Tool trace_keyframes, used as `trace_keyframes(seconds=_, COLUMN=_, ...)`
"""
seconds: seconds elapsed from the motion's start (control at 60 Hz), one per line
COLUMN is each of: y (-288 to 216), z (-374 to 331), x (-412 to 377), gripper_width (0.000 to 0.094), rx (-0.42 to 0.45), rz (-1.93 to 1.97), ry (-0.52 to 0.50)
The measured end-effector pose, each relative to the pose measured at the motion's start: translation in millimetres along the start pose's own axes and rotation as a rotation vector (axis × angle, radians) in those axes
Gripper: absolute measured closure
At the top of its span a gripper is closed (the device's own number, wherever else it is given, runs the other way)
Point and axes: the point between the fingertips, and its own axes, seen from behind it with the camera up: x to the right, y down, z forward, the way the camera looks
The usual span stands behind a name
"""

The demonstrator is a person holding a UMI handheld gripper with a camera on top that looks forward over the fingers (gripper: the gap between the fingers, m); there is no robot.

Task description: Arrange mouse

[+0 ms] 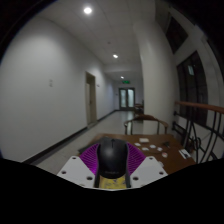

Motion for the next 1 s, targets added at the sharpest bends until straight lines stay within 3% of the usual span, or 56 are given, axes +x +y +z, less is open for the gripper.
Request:
trace_keyframes(seconds=0.183, y=123.3, z=43.7, x=34.1, gripper_width=0.0594, rx=-0.289, rz=0.064, ry=0.095)
trace_keyframes(seconds=0.383, y=186.6, z=48.7, x=42.8, gripper_width=0.0598, rx=-0.431, rz=0.063, ry=0.087)
trace_keyframes(seconds=0.483, y=189.2, z=51.2, x=44.4, gripper_width=0.0593, rx=-0.432, rz=-0.035, ry=0.077)
trace_keyframes(seconds=0.617, y=191.4, z=49.6, x=42.9, gripper_width=0.0398, rx=-0.45, rz=-0.046, ry=0.07)
trace_keyframes(seconds=0.683, y=189.3, z=38.6, x=47.7, gripper_width=0.0243, rx=-0.471, rz=-0.063, ry=0.074)
trace_keyframes(seconds=0.7, y=188.6, z=34.0, x=48.4, gripper_width=0.0153, rx=-0.478, rz=-0.063, ry=0.072)
trace_keyframes(seconds=0.733, y=184.8, z=24.5, x=47.8, gripper_width=0.0078, rx=-0.478, rz=-0.054, ry=0.059)
trace_keyframes(seconds=0.867, y=163.8, z=-24.2, x=45.2, gripper_width=0.0079, rx=-0.418, rz=-0.014, ry=-0.037)
trace_keyframes(seconds=1.0, y=156.6, z=-68.9, x=68.6, gripper_width=0.0079, rx=-0.366, rz=0.051, ry=-0.037)
